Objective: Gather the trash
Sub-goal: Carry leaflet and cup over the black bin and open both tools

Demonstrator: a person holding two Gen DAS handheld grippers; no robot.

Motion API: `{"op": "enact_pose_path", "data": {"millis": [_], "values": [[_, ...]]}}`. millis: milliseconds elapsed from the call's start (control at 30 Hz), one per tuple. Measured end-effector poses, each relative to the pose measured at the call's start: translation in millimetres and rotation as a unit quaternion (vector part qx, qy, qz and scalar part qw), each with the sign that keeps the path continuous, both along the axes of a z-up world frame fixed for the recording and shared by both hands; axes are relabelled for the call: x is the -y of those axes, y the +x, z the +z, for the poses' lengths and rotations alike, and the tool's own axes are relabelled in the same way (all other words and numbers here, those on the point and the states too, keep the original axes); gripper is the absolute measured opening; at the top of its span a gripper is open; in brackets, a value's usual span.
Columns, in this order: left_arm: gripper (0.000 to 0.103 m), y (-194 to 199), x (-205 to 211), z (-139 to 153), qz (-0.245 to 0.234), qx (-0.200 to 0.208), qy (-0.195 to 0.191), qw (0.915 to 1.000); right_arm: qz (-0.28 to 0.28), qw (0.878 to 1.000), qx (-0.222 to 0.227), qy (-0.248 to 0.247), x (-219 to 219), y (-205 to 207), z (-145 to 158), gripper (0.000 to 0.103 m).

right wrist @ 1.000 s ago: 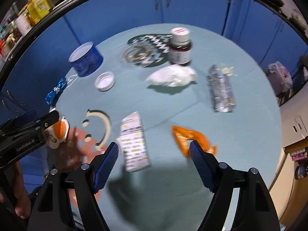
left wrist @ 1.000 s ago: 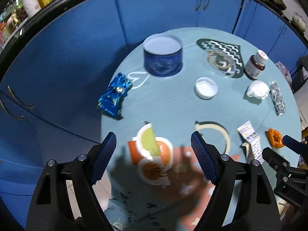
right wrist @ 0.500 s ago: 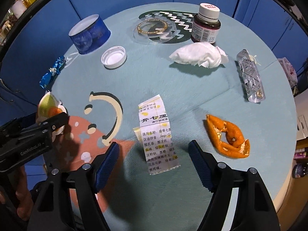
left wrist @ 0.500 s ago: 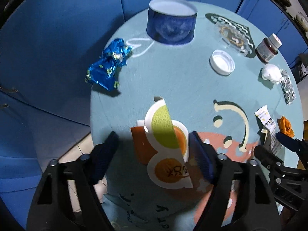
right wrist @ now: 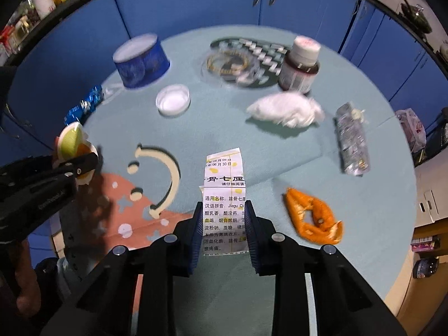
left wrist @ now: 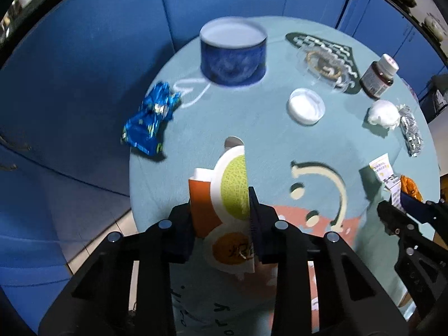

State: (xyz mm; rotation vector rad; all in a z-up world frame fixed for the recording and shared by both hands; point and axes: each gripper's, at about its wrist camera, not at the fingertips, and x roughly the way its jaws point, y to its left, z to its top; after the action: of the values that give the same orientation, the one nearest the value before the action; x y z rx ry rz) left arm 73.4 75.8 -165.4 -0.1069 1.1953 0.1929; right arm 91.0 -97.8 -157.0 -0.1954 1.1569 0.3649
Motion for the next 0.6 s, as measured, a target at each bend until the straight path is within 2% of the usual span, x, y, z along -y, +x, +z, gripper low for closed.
{"op": "enact_pose_path", "data": {"millis": [167,333,600], "values": [[0.032,5,25,23,-0.027,0.037,0.026,0.9986,-0.018,0.999,0.031,0.012,20,-2,21,0.027],[0.032,15,59,41,-0.06,0.066,0.034,0.9954,-0.049,0.997,0.049,0.021,49,-1,34,0.027],[0.032,27,116,51,-0.11,0.077,0.039,0.9901,-0.098,0.993,0.065,0.029,105,-4,45,0.027]]}}
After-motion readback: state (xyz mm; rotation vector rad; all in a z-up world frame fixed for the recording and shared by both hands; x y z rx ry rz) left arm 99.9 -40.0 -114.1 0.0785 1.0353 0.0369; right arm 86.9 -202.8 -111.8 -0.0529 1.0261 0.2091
